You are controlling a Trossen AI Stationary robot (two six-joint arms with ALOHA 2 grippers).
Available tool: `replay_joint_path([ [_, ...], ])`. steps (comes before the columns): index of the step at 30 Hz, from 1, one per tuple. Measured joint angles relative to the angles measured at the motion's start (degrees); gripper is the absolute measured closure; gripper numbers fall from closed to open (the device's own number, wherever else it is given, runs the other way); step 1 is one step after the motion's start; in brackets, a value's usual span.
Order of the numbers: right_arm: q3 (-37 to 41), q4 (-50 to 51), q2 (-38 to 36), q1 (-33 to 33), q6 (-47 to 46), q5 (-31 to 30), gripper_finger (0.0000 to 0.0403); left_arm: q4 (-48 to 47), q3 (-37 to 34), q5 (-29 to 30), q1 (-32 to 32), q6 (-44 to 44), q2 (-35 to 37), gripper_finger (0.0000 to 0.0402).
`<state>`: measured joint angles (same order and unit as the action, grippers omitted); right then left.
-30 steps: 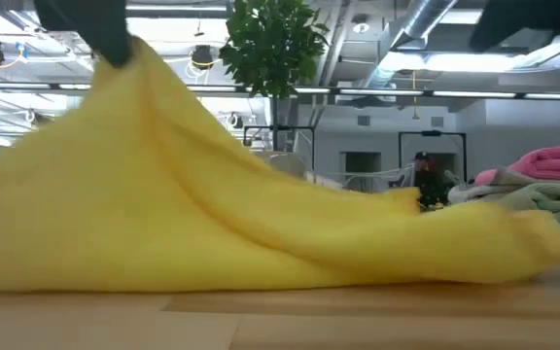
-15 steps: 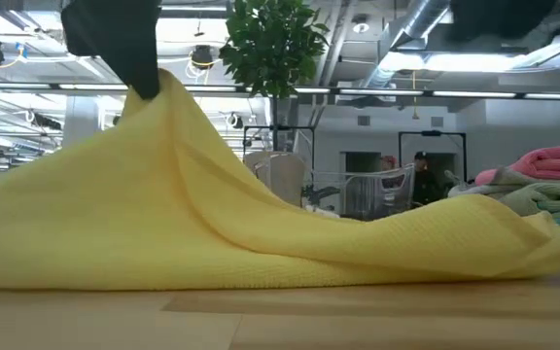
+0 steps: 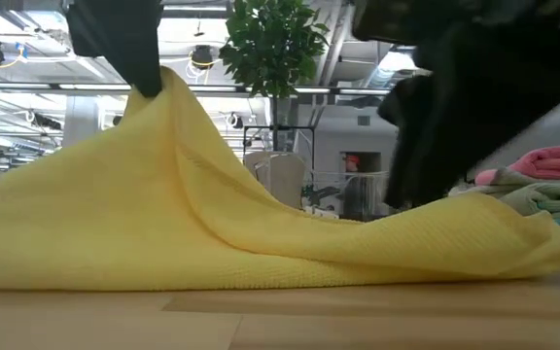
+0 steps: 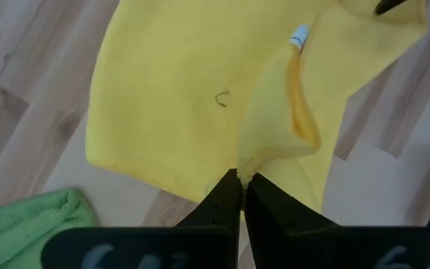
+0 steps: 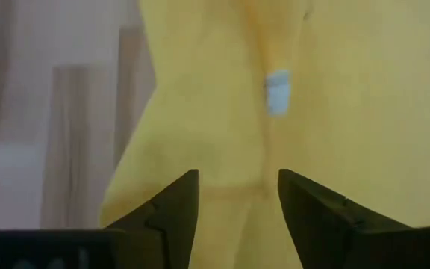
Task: Fold microfiber towels
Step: Fold the yellow microfiber cloth
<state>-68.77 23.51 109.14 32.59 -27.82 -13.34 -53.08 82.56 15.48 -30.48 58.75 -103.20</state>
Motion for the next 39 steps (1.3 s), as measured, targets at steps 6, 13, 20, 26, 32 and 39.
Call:
replay_joint_path([
  [6,-0.04,-2.51,-0.02,-2.85,2.77,1.32,0.0196,0.07,0.0,0.85,-0.07,-0.23,0.0,0.0397],
  [13,1.1,-7.16,1.77,-4.45,3.67,7.05,0.0196,0.06,0.0,1.08,-0.07,-1.12,0.0,0.0397],
  [20,2.78,-6.13,2.05,-4.39,2.66,7.34,0.0229,0.09,0.0,1.4,-0.07,-1.11,0.0,0.0397],
  [26,2.82,-5.91,2.05,-4.26,2.76,7.34,0.0343,0.09,0.0,1.41,0.09,-1.06,0.0,0.0397],
  [32,2.24,-3.91,1.42,-4.1,3.62,7.69,0.038,0.12,0.0,1.38,0.08,-1.02,0.0,0.0397],
  [39,0.57,3.69,0.56,-3.65,2.95,7.79,0.0391,0.11,0.0,1.24,0.11,-0.69,0.0,0.0397],
])
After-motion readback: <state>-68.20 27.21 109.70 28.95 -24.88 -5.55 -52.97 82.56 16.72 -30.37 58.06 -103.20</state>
